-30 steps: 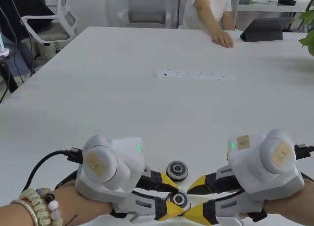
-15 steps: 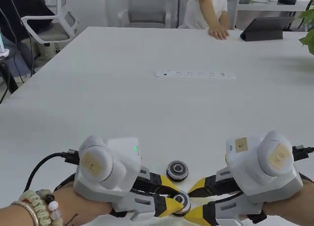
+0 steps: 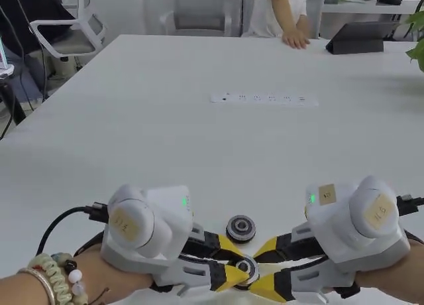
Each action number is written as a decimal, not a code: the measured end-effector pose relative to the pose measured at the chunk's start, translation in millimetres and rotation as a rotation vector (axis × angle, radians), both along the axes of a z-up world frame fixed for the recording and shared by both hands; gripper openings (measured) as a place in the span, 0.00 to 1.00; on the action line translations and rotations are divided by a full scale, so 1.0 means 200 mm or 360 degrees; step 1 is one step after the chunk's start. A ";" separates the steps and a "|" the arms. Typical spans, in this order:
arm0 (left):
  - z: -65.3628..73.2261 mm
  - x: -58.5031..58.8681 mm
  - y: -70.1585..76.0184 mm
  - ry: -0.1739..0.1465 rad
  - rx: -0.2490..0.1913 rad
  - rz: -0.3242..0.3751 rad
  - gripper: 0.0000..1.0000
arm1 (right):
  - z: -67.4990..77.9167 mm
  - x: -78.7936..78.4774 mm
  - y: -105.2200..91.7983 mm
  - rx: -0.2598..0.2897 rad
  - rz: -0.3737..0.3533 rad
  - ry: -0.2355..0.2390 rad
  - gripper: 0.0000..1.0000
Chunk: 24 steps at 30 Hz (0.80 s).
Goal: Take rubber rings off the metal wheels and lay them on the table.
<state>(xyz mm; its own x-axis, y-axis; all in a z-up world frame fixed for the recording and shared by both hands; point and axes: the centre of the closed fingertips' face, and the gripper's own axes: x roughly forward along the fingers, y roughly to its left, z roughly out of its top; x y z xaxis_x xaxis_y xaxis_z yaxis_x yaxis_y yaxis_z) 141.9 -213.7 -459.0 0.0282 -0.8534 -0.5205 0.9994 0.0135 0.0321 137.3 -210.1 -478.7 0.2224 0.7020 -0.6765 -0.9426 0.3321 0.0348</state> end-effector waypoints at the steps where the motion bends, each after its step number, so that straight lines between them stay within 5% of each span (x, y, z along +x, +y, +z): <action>1: 0.00 0.00 0.00 -0.0004 0.0001 -0.0004 0.08 | 0.00 0.00 0.00 -0.0005 0.0009 -0.0006 0.20; 12: 0.00 0.00 0.00 -0.0005 -0.0003 0.0001 0.08 | 0.00 0.00 -0.02 -0.0021 -0.0001 0.0019 0.17; 19: -0.01 0.01 -0.01 0.0006 -0.0010 0.0014 0.08 | -0.02 0.04 -0.06 -0.0102 -0.0034 -0.0037 0.00; 24: -0.01 0.01 -0.01 0.0003 -0.0008 0.0017 0.08 | -0.02 0.03 -0.06 -0.0090 -0.0056 -0.0001 0.00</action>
